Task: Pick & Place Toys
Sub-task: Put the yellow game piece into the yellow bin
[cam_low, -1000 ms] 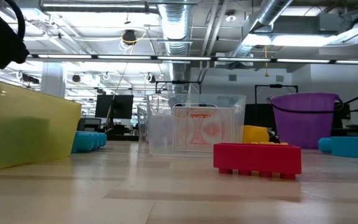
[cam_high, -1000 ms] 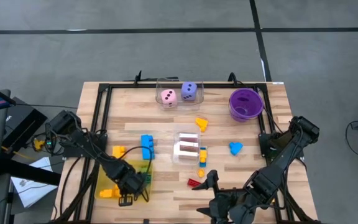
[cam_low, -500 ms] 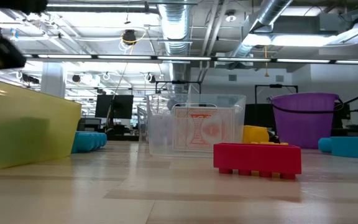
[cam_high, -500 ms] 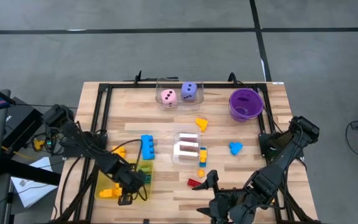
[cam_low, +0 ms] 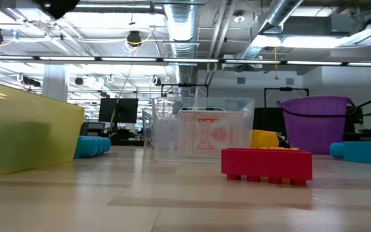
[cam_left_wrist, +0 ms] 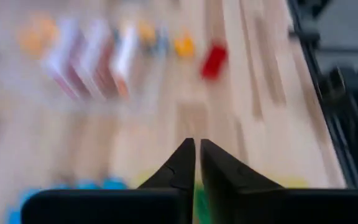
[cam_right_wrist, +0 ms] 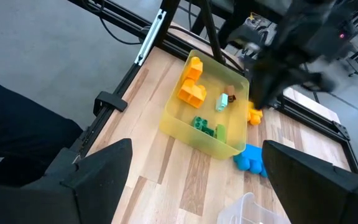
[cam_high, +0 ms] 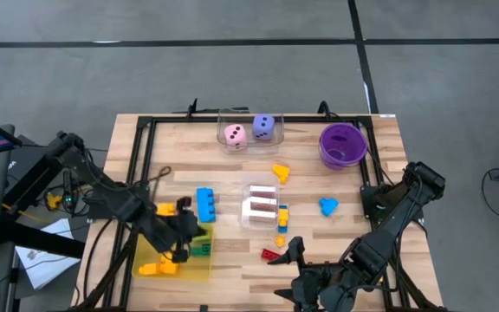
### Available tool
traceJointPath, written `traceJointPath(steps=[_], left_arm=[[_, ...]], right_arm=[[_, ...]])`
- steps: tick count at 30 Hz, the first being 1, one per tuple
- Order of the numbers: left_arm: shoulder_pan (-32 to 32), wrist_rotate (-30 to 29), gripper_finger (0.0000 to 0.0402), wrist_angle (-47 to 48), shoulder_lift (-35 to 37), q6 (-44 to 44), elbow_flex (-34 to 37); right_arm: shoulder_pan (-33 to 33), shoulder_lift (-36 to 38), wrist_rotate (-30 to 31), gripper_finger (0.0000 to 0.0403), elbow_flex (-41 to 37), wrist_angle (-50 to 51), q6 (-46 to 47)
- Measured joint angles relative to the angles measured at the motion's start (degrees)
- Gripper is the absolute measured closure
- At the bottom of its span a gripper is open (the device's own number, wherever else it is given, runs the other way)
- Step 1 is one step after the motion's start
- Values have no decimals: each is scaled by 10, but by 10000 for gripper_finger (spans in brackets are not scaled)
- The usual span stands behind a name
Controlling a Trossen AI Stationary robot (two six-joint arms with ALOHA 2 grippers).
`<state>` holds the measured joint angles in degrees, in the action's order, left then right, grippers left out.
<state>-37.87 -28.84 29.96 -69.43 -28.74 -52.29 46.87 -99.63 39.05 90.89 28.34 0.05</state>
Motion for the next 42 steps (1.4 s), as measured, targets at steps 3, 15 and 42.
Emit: traceJointPath(steps=[3,15,42], left_arm=[[9,-82,356,-66,23,81,0],[23,-121,244,-286,9,285,0],[23,-65,197,-315,-20,285,0]], right_arm=[[-1,0,4,51,0,0,0],[6,0,45,51,0,83,79],[-59,17,198,51,-2,586,713]])
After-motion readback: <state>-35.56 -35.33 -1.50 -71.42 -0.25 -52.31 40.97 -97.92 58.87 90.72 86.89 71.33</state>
